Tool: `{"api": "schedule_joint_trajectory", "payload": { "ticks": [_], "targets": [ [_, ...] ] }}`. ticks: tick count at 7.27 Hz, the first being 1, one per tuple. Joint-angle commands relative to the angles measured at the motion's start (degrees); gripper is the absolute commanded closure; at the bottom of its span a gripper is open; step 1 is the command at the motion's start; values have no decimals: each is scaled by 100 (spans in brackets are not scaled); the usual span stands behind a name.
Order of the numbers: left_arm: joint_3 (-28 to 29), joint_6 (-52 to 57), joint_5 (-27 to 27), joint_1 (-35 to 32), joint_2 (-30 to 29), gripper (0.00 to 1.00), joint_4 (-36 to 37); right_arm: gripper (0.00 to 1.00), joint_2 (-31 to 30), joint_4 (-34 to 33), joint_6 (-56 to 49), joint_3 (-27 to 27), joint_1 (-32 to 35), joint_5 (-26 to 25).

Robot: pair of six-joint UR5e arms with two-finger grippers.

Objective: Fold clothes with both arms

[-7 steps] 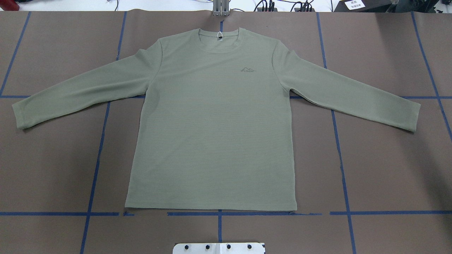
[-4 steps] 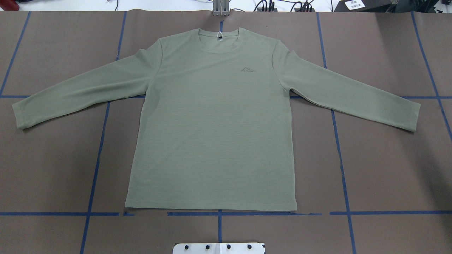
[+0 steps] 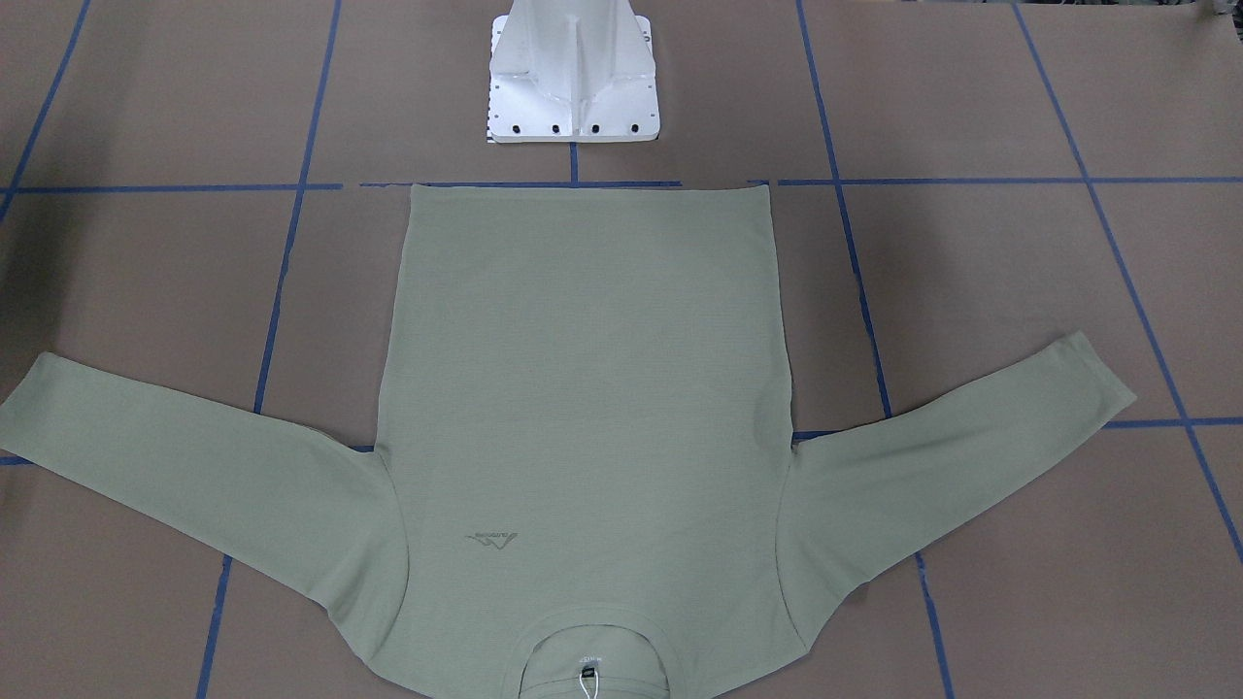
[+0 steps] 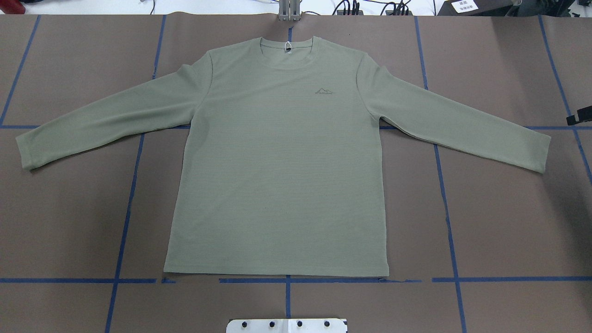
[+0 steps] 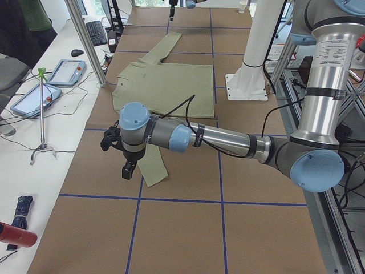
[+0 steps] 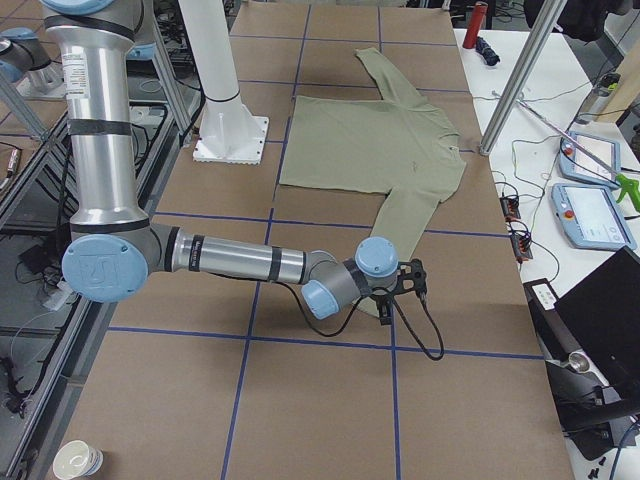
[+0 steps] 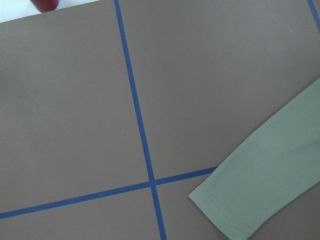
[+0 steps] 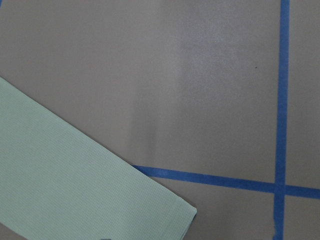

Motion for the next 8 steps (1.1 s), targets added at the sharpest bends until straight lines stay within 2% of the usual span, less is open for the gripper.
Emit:
{"api": "schedule_joint_trajectory", "payload": {
  "ticks": [1,3,8],
  "targets": [
    [30,7,-2,0,1,0,-8,11,93,587,419,-368,-453,-374],
    [39,16,-10,0,1,0,-8,13,146,578,419,-464,-701,-561],
    [48,33,-10,0,1,0,-8,21,233,587,411,-772,-780,-570]
  ]
}}
